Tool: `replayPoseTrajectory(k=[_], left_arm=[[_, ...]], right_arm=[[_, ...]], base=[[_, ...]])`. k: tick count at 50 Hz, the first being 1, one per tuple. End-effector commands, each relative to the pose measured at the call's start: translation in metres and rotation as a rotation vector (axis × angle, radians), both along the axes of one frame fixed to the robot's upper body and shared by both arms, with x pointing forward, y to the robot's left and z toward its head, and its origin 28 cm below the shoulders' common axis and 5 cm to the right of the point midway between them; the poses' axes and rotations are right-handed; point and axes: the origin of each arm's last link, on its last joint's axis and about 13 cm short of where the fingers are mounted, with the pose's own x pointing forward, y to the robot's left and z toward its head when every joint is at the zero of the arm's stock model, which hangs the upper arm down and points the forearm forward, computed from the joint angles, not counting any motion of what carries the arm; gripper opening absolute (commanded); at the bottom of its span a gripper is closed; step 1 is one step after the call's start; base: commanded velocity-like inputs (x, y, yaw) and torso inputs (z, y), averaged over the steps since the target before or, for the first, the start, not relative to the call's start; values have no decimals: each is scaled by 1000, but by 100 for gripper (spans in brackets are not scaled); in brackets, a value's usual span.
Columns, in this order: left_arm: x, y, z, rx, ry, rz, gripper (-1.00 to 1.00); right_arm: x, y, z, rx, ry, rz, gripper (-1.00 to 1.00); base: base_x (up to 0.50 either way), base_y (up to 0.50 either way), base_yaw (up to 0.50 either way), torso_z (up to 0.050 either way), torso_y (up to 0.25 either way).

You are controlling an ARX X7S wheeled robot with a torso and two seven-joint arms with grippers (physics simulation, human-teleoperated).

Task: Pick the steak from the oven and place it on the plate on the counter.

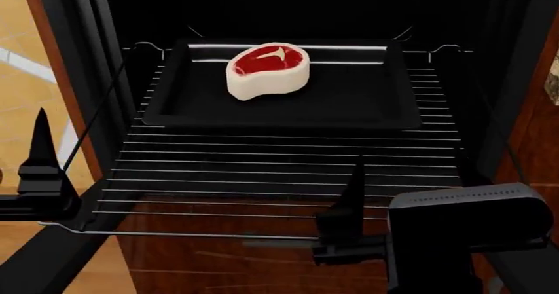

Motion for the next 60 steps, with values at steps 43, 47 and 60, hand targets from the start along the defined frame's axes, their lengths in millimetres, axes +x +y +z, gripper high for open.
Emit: replayPoseTrajectory(k=[43, 47, 60], left_arm=[[3, -13, 49, 57, -27, -28, 100], [3, -13, 48, 56, -27, -28, 100], [1, -13, 49, 50, -13, -29, 100]], right_arm=[[5, -1, 46, -4, -7, 17, 100], [5, 0, 46, -7, -8, 18, 100], [3, -1, 46, -4, -18, 18, 100]], base=[[68, -37, 0, 0, 0], [269, -143, 0, 0, 0], [169, -57, 0, 0, 0]])
